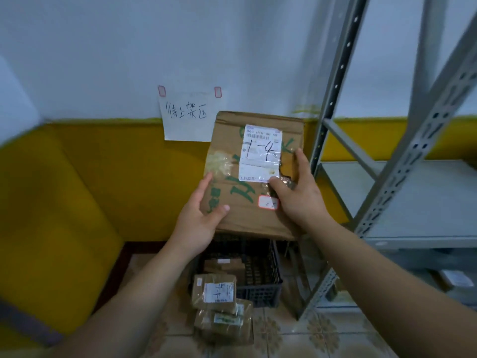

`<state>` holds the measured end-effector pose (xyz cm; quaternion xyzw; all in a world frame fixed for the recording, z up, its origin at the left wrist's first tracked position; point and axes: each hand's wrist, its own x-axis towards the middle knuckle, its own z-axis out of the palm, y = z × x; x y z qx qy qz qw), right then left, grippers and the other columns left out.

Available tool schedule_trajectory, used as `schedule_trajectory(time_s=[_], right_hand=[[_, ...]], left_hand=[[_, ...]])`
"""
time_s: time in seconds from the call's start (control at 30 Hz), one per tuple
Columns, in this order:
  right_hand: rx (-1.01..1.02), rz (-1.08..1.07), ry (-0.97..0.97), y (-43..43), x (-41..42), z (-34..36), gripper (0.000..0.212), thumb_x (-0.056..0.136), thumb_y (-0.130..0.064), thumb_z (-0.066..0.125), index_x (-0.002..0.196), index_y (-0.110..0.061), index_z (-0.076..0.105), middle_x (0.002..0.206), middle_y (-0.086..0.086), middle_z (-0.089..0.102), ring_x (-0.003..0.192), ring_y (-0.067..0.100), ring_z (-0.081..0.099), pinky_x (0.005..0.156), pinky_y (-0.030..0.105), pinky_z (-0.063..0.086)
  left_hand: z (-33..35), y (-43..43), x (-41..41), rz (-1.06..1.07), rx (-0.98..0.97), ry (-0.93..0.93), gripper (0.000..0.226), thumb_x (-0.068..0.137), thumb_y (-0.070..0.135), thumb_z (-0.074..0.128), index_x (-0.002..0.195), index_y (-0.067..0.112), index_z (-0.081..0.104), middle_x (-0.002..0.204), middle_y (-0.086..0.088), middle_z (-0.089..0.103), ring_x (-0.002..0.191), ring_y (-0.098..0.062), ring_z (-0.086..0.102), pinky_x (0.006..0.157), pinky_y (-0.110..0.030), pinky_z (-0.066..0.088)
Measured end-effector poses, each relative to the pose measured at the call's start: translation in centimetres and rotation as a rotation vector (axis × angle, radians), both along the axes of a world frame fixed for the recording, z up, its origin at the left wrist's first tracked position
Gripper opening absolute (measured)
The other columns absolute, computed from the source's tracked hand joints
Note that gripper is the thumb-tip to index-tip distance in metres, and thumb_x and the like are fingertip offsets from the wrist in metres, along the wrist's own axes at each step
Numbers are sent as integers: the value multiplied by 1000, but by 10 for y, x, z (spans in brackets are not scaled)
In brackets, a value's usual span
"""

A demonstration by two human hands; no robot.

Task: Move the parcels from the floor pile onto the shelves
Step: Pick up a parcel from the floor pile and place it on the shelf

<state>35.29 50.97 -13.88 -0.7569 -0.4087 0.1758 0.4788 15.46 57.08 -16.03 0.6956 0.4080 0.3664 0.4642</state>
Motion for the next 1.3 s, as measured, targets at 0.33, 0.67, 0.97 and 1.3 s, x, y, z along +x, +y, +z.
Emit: schedule_trajectory(time_s=[0.33, 0.67, 0.97, 1.3], right_hand=[[153, -121, -63, -117, -19, 56, 83, 93, -39, 63, 155, -42, 8, 157, -7, 33, 139, 20, 37, 112, 39, 33], [153, -387, -77, -239, -27, 60, 80, 94, -34, 63, 154, -43, 11, 151, -5, 41, 130, 19, 46, 102, 30, 36], [136, -626, -85, -397, 70, 62, 79, 94, -34, 64, 154, -40, 14, 144, -1, 48, 123, 20, 50, 98, 32, 38], [122, -814, -102, -577, 206, 70, 77, 95, -32, 62, 156, -33, 15, 142, -4, 49, 108, 7, 43, 89, 24, 33]], left_hand=[[60, -91, -8, -121, 178, -60, 67, 90, 11, 65, 145, 32, 33, 115, 30, 42, 91, 20, 48, 71, 8, 33], [56, -164, 18, -404, 142, -134, 67, 89, 9, 66, 143, 31, 34, 114, 33, 42, 92, 31, 47, 77, 5, 37], [60, -291, 150, -644, 107, -133, 69, 90, 12, 65, 146, 37, 32, 114, 27, 45, 90, 21, 49, 72, 3, 42], [67, -447, 326, -866, 86, -127, 70, 89, 11, 66, 147, 33, 33, 133, 5, 50, 115, -13, 56, 99, -27, 47]])
